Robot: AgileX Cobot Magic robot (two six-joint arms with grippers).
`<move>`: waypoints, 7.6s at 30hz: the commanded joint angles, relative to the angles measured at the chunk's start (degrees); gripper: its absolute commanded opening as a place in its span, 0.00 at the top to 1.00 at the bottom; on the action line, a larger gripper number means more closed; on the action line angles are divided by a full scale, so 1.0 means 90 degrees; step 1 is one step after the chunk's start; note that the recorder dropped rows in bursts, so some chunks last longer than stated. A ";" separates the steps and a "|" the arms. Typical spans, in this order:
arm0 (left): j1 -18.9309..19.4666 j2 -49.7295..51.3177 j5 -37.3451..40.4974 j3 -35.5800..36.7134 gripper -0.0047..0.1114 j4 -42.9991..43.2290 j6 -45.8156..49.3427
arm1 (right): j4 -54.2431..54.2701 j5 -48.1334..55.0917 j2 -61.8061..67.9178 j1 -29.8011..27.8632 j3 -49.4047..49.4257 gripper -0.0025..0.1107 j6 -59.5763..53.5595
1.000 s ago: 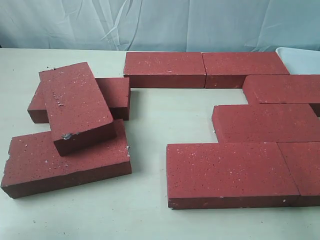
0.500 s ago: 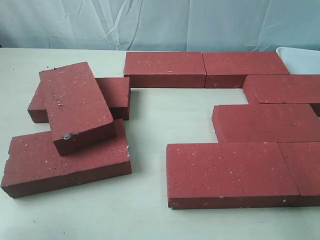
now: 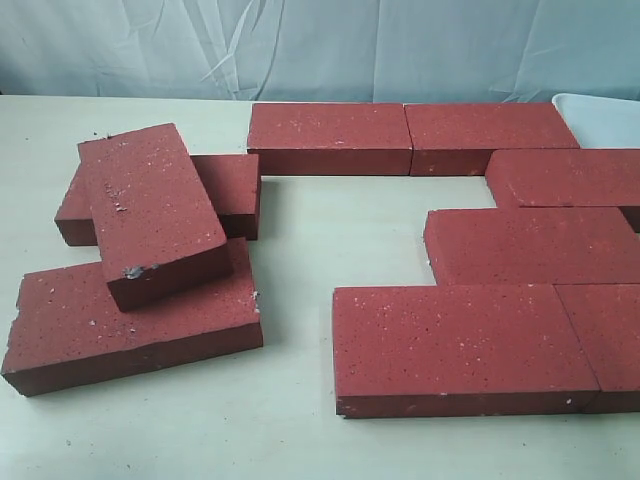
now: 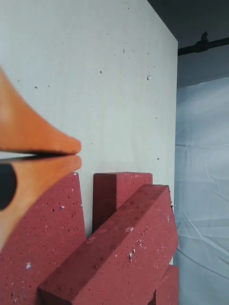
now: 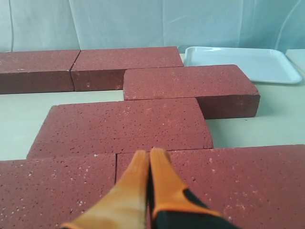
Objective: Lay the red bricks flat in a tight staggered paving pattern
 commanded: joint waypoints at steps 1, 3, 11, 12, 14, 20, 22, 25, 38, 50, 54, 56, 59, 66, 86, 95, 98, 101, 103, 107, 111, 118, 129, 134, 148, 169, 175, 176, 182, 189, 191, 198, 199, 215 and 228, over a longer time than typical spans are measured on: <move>0.0015 -0.0036 -0.0086 0.0032 0.96 -0.0039 -0.0009 | -0.0003 -0.0056 -0.0041 -0.0040 0.0010 0.99 -0.0018; 0.0015 -0.0036 -0.0086 0.0032 0.96 -0.0039 -0.0009 | -0.0003 -0.0056 -0.0041 -0.0040 0.0010 0.99 -0.0018; 0.0015 -0.0036 -0.0086 0.0032 0.96 -0.0039 -0.0009 | -0.0001 -0.0330 -0.0041 -0.0040 0.0010 0.99 -0.0018; 0.0015 -0.0036 -0.0086 0.0032 0.96 -0.0039 -0.0009 | -0.0001 -0.0416 -0.0041 -0.0040 0.0010 0.99 -0.0018; 0.0015 -0.0036 -0.0086 0.0032 0.96 -0.0039 -0.0009 | -0.0001 -0.0728 -0.0041 -0.0040 0.0010 0.99 -0.0018; 0.0015 -0.0036 -0.0086 0.0032 0.96 -0.0039 -0.0009 | -0.0001 -0.2153 -0.0041 -0.0040 0.0010 0.99 -0.0018; 0.0015 -0.0036 -0.0086 0.0032 0.96 -0.0039 -0.0009 | -0.0001 -0.2586 -0.0041 -0.0040 0.0010 0.99 -0.0018; 0.0015 -0.0036 -0.0086 0.0032 0.96 -0.0039 -0.0009 | -0.0001 -0.2678 -0.0041 -0.0040 0.0010 0.99 -0.0018; 0.0015 -0.0036 -0.0086 0.0032 0.96 -0.0039 -0.0009 | -0.0001 -0.2693 -0.0041 -0.0040 0.0010 0.99 -0.0018; 0.0015 -0.0036 -0.0086 0.0032 0.96 -0.0039 -0.0009 | -0.0001 -0.2986 -0.0041 -0.0040 -0.0044 0.99 -0.0018; 0.0015 -0.0036 -0.0086 0.0032 0.96 -0.0039 -0.0009 | -0.0001 -0.2754 -0.0041 -0.0040 -0.0525 0.99 -0.0018; 0.0015 -0.0036 -0.0086 0.0032 0.96 -0.0039 -0.0009 | -0.0001 -0.2168 -0.0041 -0.0040 -0.0911 0.99 -0.0018; 0.0015 -0.0036 -0.0086 0.0032 0.96 -0.0039 -0.0009 | -0.0001 -0.1713 0.0104 -0.0040 -0.1391 0.99 -0.0018; 0.0015 -0.0036 -0.0086 0.0032 0.96 -0.0039 -0.0009 | -0.0001 -0.1174 0.1037 -0.0040 -0.2350 0.99 -0.0018; 0.0015 -0.0036 -0.0086 0.0032 0.96 -0.0039 -0.0009 | -0.0001 -0.1159 0.1290 -0.0040 -0.2504 0.99 -0.0018; 0.0015 -0.0036 -0.0086 0.0032 0.96 -0.0039 -0.0009 | 0.0100 -0.0517 0.1828 -0.0040 -0.2946 0.99 -0.0018; 0.0015 -0.0036 -0.0086 0.0032 0.96 -0.0039 -0.0009 | 0.0100 -0.0159 0.2158 -0.0040 -0.3273 0.99 -0.0018; 0.0015 -0.0036 -0.0086 0.0032 0.96 -0.0039 -0.0009 | 0.0100 0.0167 0.2518 -0.0040 -0.3577 0.99 -0.0018; 0.0015 -0.0036 -0.0086 0.0032 0.96 -0.0039 -0.0009 | 0.0100 0.0393 0.2707 -0.0040 -0.3751 0.99 -0.0018; 0.0015 -0.0036 -0.0086 0.0032 0.96 -0.0039 -0.0009 | 0.0100 0.0820 0.3175 -0.0040 -0.4051 0.99 -0.0018; 0.0015 -0.0036 -0.0086 0.0032 0.96 -0.0039 -0.0009 | 0.0146 0.1122 0.3667 -0.0040 -0.4329 0.99 -0.0018; 0.0015 -0.0036 -0.0086 0.0032 0.96 -0.0039 -0.0009 | 0.0667 0.1453 0.4572 -0.0040 -0.4799 0.99 -0.0029; 0.0015 -0.0036 -0.0086 0.0032 0.96 -0.0039 -0.0009 | 0.1412 0.1899 0.5913 -0.0028 -0.5345 0.99 -0.0704; 0.0015 -0.0036 -0.0086 0.0032 0.96 -0.0039 -0.0009 | 0.2079 0.1871 0.6342 -0.0028 -0.5353 0.99 -0.1311; 0.0015 -0.0036 -0.0086 0.0032 0.96 -0.0039 -0.0009 | 0.2472 0.1796 0.7304 0.0821 -0.6101 0.99 -0.1751; 0.0015 -0.0036 -0.0086 0.0032 0.96 -0.0039 -0.0009 | 0.2306 0.2001 0.9027 0.3124 -0.6958 0.99 -0.1751; 0.0015 -0.0036 -0.0086 0.0032 0.96 -0.0039 -0.0009 | 0.2190 0.2266 0.9681 0.3764 -0.7779 0.99 -0.1720; 0.0015 -0.0036 -0.0086 0.0032 0.96 -0.0039 -0.0009 | 0.2190 0.2333 0.9811 0.3859 -0.7950 0.99 -0.1720; 0.0015 -0.0036 -0.0086 0.0032 0.96 -0.0039 -0.0009 | 0.1710 0.2616 1.0580 0.4283 -0.8826 0.99 -0.1485; 0.0015 -0.0036 -0.0086 0.0032 0.96 -0.0039 -0.0009 | 0.0652 0.2646 1.1309 0.4376 -0.9347 0.99 -0.0368; 0.0015 -0.0036 -0.0086 0.0032 0.96 -0.0039 -0.0009 | 0.0299 0.2687 1.1491 0.4364 -0.9459 0.99 0.0145; 0.0015 -0.0036 -0.0086 0.0032 0.96 -0.0039 -0.0009 | 0.0217 0.2679 1.1961 0.4364 -0.9893 0.99 0.0472; 0.0015 -0.0036 -0.0086 0.0032 0.96 -0.0039 -0.0009 | 0.0318 0.2536 1.1961 0.4364 -0.9893 0.99 0.0472; 0.0015 -0.0036 -0.0086 0.0032 0.96 -0.0039 -0.0009 | 0.1110 0.1877 1.2418 0.4376 -0.9893 0.99 0.0659; 0.0015 -0.0036 -0.0086 0.0032 0.96 -0.0039 -0.0009 | 0.1893 0.2048 1.3022 0.4672 -0.9893 0.99 0.0531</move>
